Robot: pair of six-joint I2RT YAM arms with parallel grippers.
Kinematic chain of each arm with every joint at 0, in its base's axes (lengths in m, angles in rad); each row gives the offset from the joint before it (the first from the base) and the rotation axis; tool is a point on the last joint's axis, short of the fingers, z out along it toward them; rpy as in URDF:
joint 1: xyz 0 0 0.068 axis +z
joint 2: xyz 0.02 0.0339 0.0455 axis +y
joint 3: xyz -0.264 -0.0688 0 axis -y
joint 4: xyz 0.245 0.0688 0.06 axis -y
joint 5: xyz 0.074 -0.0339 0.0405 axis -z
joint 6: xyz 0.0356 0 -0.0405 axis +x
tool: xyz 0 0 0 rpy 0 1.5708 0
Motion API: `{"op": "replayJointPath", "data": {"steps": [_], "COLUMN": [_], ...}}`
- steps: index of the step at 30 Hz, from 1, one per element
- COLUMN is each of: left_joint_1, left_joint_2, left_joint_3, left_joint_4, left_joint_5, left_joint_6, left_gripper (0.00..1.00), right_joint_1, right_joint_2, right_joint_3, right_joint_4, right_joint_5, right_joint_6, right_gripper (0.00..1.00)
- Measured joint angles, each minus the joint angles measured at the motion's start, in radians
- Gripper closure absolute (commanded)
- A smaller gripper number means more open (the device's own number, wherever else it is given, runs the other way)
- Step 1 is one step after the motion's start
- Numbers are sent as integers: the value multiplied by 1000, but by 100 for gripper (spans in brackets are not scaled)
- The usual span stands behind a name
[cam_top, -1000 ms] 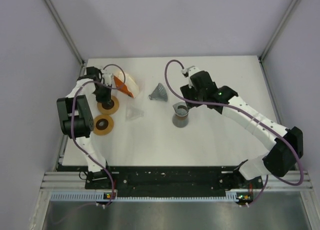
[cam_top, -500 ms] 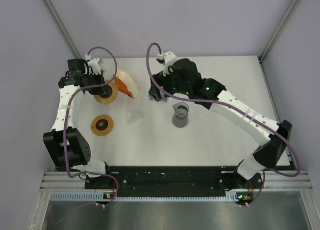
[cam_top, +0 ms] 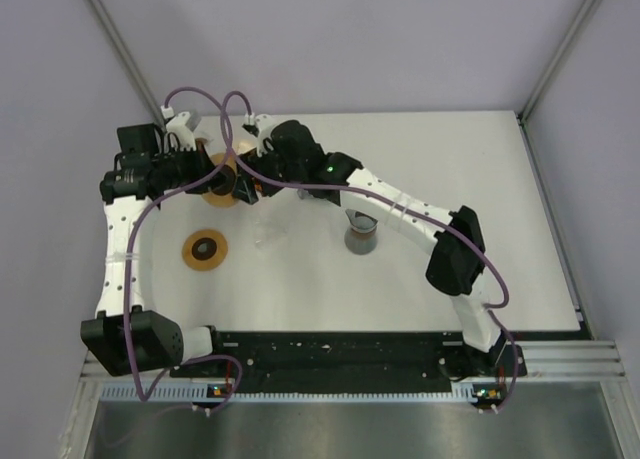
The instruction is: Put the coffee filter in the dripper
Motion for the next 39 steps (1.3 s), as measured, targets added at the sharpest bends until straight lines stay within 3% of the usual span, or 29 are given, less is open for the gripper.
{"op": "replayJointPath", "data": {"steps": [7,9,11,16,22,26,28,34,39], "left_joint_1": [0,8,8,8,3,3,3,-5,-73], "left_joint_2": [0,0,0,0,1,1,1,39,112], "left_joint_3": [-4,-4,-4,-4,60,131,153,192,201], "left_joint_4": [-21,-20,-11,-23,-56,-50,-31,70,144], "left_joint_5": [44,51,62,69,87,93,96,139,201], "left_joint_6": [-5,-8,-9,-5,-18,-71,-121,-373,-566], "left_gripper": [100,100,98,56,28,17,16,2,1], "right_joint_1": [-22,-37,-50,-55,-52,-51,-50,9,70], "right_joint_2": [29,29,30,6,-130,-283,-370,-697,-766], "right_joint_3": [3,2,-6,-64,-220,-337,-415,-855,-1049], "right_joint_4": [49,80,97,137,99,92,122,417,641], "right_joint_5": [-115,-153,-189,-180,12,170,229,378,451], "right_joint_6": [76,103,114,55,-171,-373,-480,-941,-1274], "right_gripper": [89,100,100,100,100,100,100,100,100]}}
